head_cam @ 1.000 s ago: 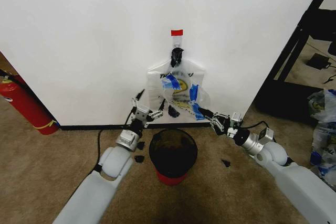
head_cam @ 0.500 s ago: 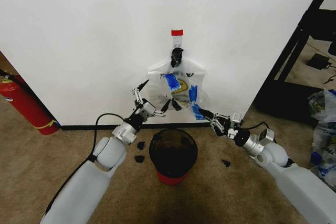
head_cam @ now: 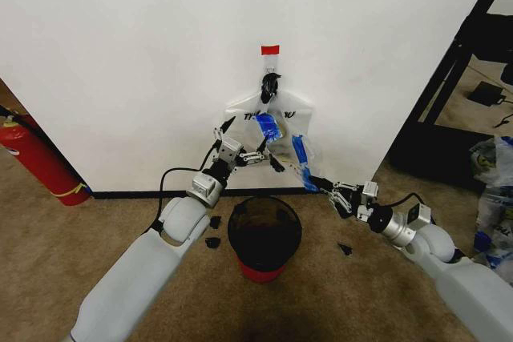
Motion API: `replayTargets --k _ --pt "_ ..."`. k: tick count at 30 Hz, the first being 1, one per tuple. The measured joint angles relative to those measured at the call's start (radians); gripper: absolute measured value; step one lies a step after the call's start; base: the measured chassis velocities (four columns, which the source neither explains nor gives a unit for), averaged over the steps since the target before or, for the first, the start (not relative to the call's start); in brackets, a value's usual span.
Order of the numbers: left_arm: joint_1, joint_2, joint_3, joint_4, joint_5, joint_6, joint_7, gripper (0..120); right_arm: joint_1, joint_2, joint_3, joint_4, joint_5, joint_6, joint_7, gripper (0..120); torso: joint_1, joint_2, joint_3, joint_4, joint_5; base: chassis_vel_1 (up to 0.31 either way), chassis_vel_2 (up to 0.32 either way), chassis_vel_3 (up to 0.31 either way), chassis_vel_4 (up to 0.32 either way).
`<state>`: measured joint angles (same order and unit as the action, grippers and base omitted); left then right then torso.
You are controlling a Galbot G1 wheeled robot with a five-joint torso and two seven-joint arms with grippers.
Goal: Pick up the garbage bag from the wall and place it over the trash bin.
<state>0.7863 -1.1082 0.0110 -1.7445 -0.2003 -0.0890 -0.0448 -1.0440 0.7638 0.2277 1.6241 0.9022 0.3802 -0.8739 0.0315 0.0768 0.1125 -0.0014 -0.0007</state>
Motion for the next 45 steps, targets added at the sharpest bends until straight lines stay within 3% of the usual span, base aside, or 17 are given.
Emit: replayTargets --k 15,19,24,30,39,45 --pt "0.021 -0.005 0.032 -0.011 0.028 0.005 0.052 100 -0.004 0.003 0.011 -0.014 -0.016 0.014 0.009 0 0.0 0.0 0.0 0.0 -0.0001 0.0 0.0 0.0 0.0" --pt "0.02 -0.027 0.041 0.023 0.081 0.0 0.054 100 -0.001 0.005 0.007 -0.02 -0.016 0.017 0.011 0 0.0 0.0 0.0 0.0002 -0.0001 0.0 0.0 0.0 0.0" --pt "-0.021 -0.067 0.046 0.086 0.124 0.017 0.015 100 -0.005 0.005 0.005 -0.022 -0.017 0.018 0.005 0 0.0 0.0 0.0 -0.0002 -0.0001 0.0 0.0 0.0 0.0" --pt "-0.086 -0.103 0.056 0.157 0.182 0.099 -0.057 100 -0.011 0.009 0.006 -0.024 -0.019 0.022 0.0 0 0.0 0.0 0.0 -0.0001 0.0 0.0 0.0 0.0 0.0" --pt "-0.077 -0.094 0.036 0.164 0.221 0.119 -0.115 100 -0.008 0.014 0.008 -0.038 -0.019 0.028 -0.007 0 0.0 0.0 0.0 0.0 -0.0001 0.0 0.0 0.0 0.0" --pt "-0.02 -0.072 -0.004 0.104 0.242 0.136 -0.15 100 0.001 0.014 0.009 -0.049 -0.017 0.029 -0.007 0 0.0 0.0 0.0 0.0001 -0.0001 0.0 0.0 0.0 0.0"
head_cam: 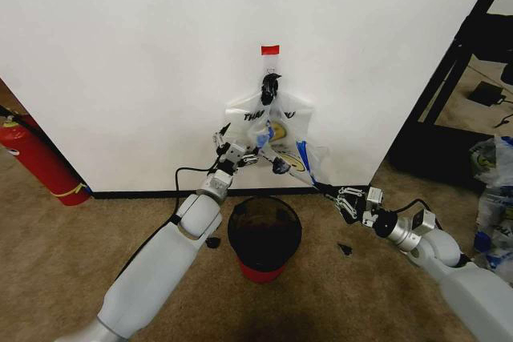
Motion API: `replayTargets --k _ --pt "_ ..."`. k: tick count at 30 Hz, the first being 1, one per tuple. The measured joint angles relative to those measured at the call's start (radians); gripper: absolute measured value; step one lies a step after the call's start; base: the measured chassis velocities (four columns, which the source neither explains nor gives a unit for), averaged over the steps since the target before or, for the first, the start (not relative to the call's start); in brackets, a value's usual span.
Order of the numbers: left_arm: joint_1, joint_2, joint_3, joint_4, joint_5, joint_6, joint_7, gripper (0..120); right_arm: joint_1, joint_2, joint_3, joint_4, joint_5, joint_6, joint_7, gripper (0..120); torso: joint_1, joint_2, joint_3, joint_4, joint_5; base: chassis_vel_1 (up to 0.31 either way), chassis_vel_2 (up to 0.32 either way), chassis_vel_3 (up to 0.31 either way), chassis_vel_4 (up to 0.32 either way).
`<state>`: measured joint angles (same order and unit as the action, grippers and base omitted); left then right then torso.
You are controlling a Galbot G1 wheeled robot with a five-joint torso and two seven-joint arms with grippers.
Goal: Pick up the garbage bag from the wall and place it over the trash bin.
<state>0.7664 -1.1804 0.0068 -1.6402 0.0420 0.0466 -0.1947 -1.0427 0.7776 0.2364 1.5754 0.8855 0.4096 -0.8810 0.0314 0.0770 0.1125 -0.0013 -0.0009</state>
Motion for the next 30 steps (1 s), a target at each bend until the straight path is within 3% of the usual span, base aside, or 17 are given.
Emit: replayTargets --k 3,7,9,17,29,30 --pt "0.017 0.003 -0.005 -0.014 0.002 -0.004 -0.004 100 0.001 0.0 0.0 -0.001 0.0 0.0 0.0 0 0.0 0.0 0.0 -0.0001 0.0 0.0 0.0 0.0 0.0" --pt "0.058 -0.01 -0.028 -0.02 0.099 -0.102 0.013 100 0.003 -0.001 -0.001 0.005 0.001 0.0 0.002 0 0.0 0.0 0.0 0.0 0.0 0.0 0.0 0.0 0.0" --pt "0.06 -0.013 -0.031 -0.02 0.114 -0.114 0.018 100 0.003 -0.001 -0.002 0.007 0.001 0.0 0.003 0 0.0 0.0 0.0 0.0 0.0 0.0 0.0 0.0 0.0" --pt "0.051 -0.028 -0.042 -0.014 0.249 -0.197 0.06 90 0.002 -0.004 -0.003 0.024 0.001 -0.002 0.012 0 0.0 0.0 0.0 -0.0002 0.0 0.0 0.0 0.0 0.0" --pt "0.023 -0.037 -0.032 0.02 0.302 -0.228 0.092 43 -0.012 -0.008 0.013 0.03 0.001 -0.002 0.013 0 0.0 0.0 0.0 -0.0001 0.0001 0.0 0.0 0.0 0.0" --pt "0.023 -0.037 -0.032 0.02 0.302 -0.228 0.092 43 -0.012 -0.008 0.013 0.03 0.001 -0.002 0.013 0 0.0 0.0 0.0 -0.0001 0.0001 0.0 0.0 0.0 0.0"
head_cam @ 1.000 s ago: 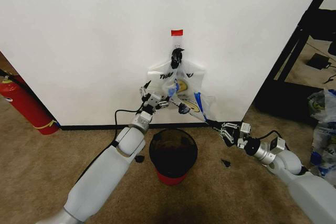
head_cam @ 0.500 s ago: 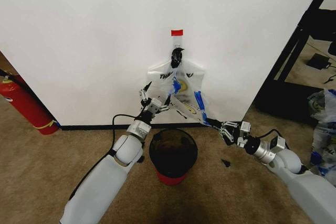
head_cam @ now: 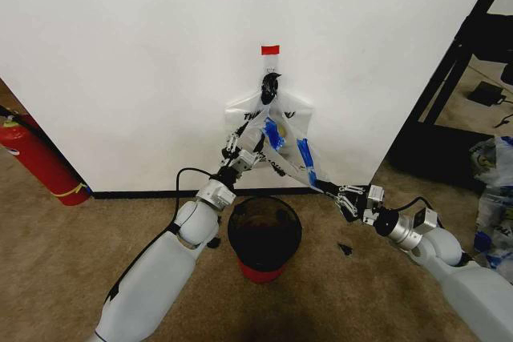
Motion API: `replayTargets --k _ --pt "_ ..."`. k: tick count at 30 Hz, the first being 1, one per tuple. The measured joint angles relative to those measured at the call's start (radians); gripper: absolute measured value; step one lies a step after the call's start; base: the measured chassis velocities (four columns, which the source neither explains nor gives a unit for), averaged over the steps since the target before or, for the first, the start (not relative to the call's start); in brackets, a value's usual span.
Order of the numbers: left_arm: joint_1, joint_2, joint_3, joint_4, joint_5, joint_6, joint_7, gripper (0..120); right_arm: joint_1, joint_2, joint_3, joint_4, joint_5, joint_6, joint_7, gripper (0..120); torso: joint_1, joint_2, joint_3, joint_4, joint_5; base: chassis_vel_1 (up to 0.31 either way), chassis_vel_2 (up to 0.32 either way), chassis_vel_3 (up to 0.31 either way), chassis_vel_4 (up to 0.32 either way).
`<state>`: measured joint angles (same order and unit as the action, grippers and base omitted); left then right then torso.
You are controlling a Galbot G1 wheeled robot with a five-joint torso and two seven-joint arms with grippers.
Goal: Pick up the garbage bag from the wall and place it over the trash bin.
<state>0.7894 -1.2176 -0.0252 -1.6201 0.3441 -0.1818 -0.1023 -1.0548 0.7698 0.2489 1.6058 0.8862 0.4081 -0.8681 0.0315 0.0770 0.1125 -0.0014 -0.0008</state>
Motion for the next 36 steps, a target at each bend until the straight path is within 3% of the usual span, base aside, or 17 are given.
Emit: replayTargets --k 5,12,25,36 --pt "0.003 -0.008 0.0 -0.007 0.008 -0.002 -0.006 22 -0.004 0.0 0.004 -0.001 0.0 0.001 -0.001 0 0.0 0.0 0.0 -0.0001 0.0 0.0 0.0 0.0 0.0" --pt "0.035 -0.004 -0.01 -0.046 -0.001 0.027 -0.036 0 -0.004 0.001 0.005 -0.003 0.0 0.005 0.0 0 0.0 0.0 0.0 0.0 0.0 0.0 0.0 0.0 0.0" --pt "0.129 0.005 -0.072 -0.099 -0.099 0.058 -0.071 0 -0.054 0.008 0.034 0.015 0.007 0.01 0.002 0 0.0 0.0 0.0 0.0 -0.0001 0.0 0.0 0.0 0.0" --pt "0.319 -0.004 -0.183 -0.221 -0.135 0.054 -0.074 0 -0.179 0.027 0.056 0.08 -0.025 0.059 0.035 0 0.0 0.0 0.0 -0.0002 -0.0001 0.0 0.0 0.0 0.0"
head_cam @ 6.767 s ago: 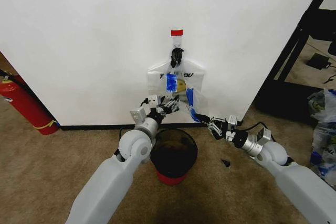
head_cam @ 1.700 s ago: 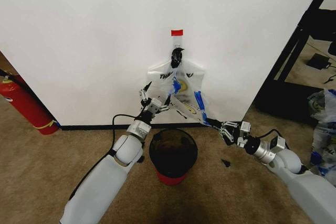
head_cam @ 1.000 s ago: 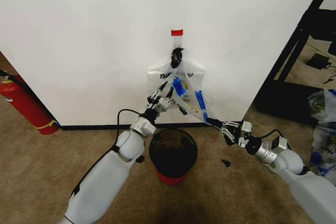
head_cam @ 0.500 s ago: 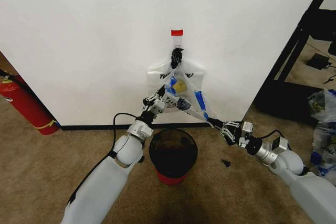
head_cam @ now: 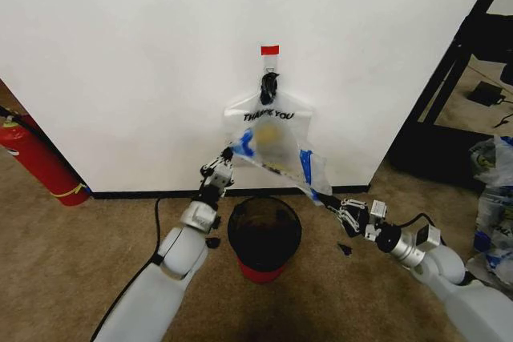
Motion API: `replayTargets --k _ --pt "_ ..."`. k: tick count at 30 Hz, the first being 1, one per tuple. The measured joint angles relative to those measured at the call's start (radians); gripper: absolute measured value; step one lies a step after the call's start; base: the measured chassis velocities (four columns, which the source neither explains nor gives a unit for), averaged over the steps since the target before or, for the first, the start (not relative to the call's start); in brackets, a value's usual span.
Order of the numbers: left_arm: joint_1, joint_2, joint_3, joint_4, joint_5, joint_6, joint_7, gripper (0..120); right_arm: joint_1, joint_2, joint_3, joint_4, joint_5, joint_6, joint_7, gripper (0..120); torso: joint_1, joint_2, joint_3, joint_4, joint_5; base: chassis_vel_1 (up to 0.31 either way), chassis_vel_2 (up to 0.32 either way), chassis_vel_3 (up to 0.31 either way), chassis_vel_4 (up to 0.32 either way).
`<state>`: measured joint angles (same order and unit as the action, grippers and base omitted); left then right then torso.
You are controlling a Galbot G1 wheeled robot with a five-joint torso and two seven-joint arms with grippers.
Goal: Pick up the garbage bag from the wall and place it over the trash bin.
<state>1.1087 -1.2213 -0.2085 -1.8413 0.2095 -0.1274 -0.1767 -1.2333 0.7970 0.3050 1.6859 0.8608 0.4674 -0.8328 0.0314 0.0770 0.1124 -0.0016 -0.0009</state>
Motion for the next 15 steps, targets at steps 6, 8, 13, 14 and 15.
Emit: replayTargets --k 6,8,13,14,15 --pt "0.133 0.002 -0.081 -0.122 -0.017 -0.003 0.001 0 -0.079 0.01 0.036 0.06 -0.023 0.039 0.019 0 0.0 0.0 0.0 0.0004 0.0 0.0 0.0 0.0 0.0" --pt "0.166 -0.001 -0.099 -0.166 -0.028 0.001 0.0 0 -0.094 0.014 0.052 0.081 -0.028 0.053 0.026 0 0.0 0.0 0.0 0.0005 0.0001 0.0 0.0 0.0 0.0" --pt "0.222 -0.019 -0.118 -0.246 -0.051 0.013 -0.002 0 -0.129 0.036 0.086 0.112 -0.079 0.099 0.056 0 0.0 0.0 0.0 -0.0002 -0.0001 0.0 0.0 0.0 0.0" --pt "0.237 -0.027 -0.122 -0.263 -0.057 0.014 -0.002 0 -0.131 0.043 0.084 0.117 -0.091 0.111 0.07 0 0.0 0.0 0.0 -0.0002 0.0002 0.0 0.0 0.0 0.0" --pt "0.25 -0.038 -0.124 -0.277 -0.068 0.014 -0.003 0 -0.131 0.051 0.076 0.121 -0.098 0.12 0.085 0 0.0 0.0 0.0 0.0001 0.0001 0.0 0.0 0.0 0.0"
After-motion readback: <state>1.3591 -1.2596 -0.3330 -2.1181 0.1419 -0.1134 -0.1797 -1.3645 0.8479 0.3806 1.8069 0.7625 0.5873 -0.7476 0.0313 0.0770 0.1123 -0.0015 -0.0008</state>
